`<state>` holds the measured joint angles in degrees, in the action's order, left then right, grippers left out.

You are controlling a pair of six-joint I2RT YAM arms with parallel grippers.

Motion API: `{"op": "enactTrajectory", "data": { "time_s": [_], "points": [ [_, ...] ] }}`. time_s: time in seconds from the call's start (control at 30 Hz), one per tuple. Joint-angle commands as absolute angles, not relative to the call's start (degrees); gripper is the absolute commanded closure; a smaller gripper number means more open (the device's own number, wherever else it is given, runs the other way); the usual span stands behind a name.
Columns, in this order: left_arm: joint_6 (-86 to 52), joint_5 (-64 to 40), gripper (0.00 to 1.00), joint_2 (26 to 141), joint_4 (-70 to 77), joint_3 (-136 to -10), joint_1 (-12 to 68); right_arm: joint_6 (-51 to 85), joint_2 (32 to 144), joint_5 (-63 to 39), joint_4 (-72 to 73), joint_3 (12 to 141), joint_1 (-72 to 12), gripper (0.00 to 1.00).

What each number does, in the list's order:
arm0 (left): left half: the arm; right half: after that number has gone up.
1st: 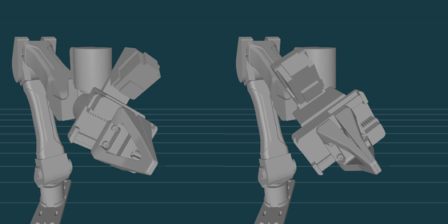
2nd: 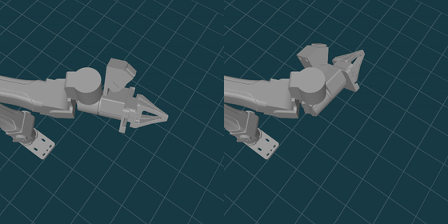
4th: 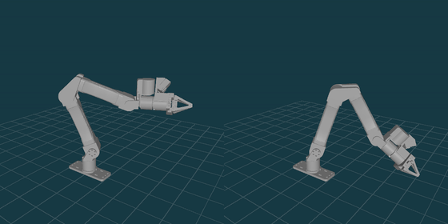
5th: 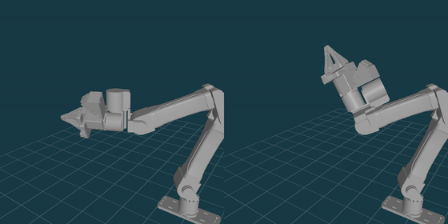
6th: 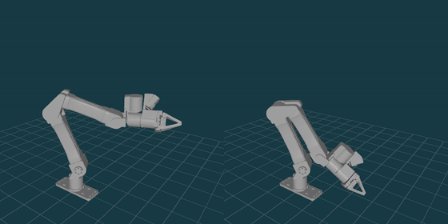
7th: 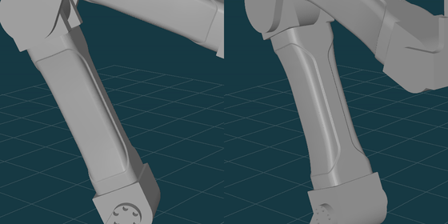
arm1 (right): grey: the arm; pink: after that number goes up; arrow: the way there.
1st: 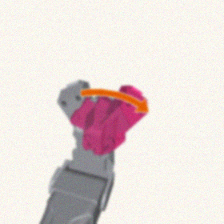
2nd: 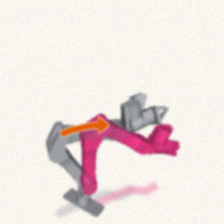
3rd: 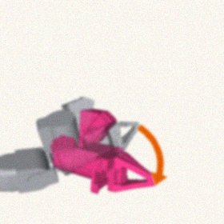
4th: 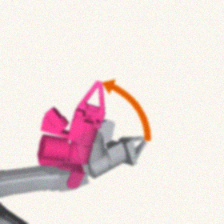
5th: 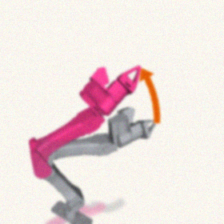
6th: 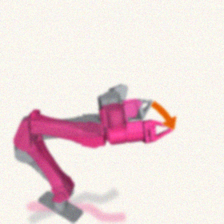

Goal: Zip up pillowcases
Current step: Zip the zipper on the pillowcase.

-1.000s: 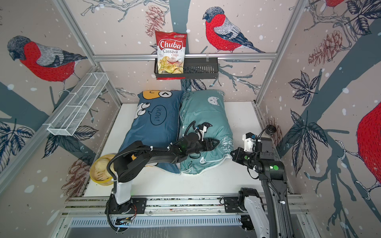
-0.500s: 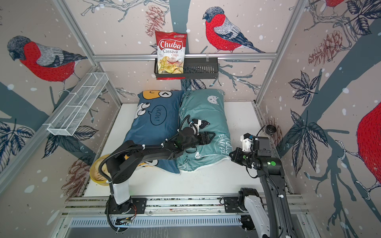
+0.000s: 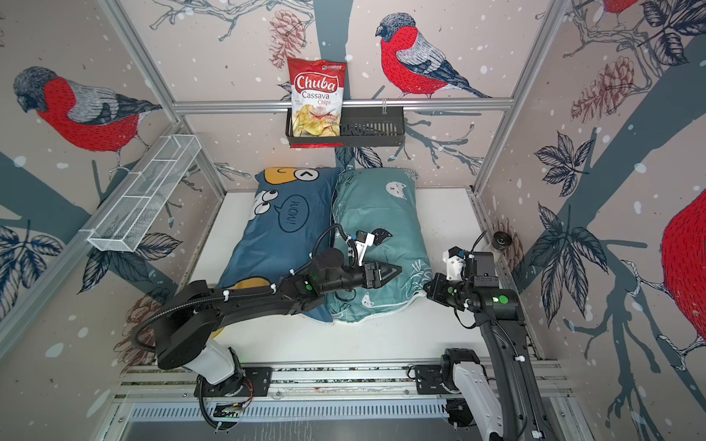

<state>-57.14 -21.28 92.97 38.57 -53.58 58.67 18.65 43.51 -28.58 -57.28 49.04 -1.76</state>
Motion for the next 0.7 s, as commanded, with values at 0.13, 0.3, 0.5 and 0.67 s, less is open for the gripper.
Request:
{"op": "enactTrajectory", "data": {
  "time_s": [0.13,0.3,0.5,0.67],
  "points": [
    [-64.41,-27.97,0.31,97.48,52.04,-52.84,60.02,20.97,42.8,-32.73,-54.05,47.84,-2.76,1.0],
    [-64.0,-27.08,0.34,100.16,51.66,-54.21,60.73,22.57,42.36,-34.01,-52.17,47.12,-4.02,1.0],
    [-65.92,-27.84,0.38,102.52,55.05,-54.31,61.43,24.62,42.62,-33.93,-49.05,45.76,-6.03,1.0],
    [-66.21,-27.94,0.42,103.03,55.18,-54.74,62.02,25.84,42.73,-32.95,-47.68,45.53,-7.82,1.0]
  ]
}}
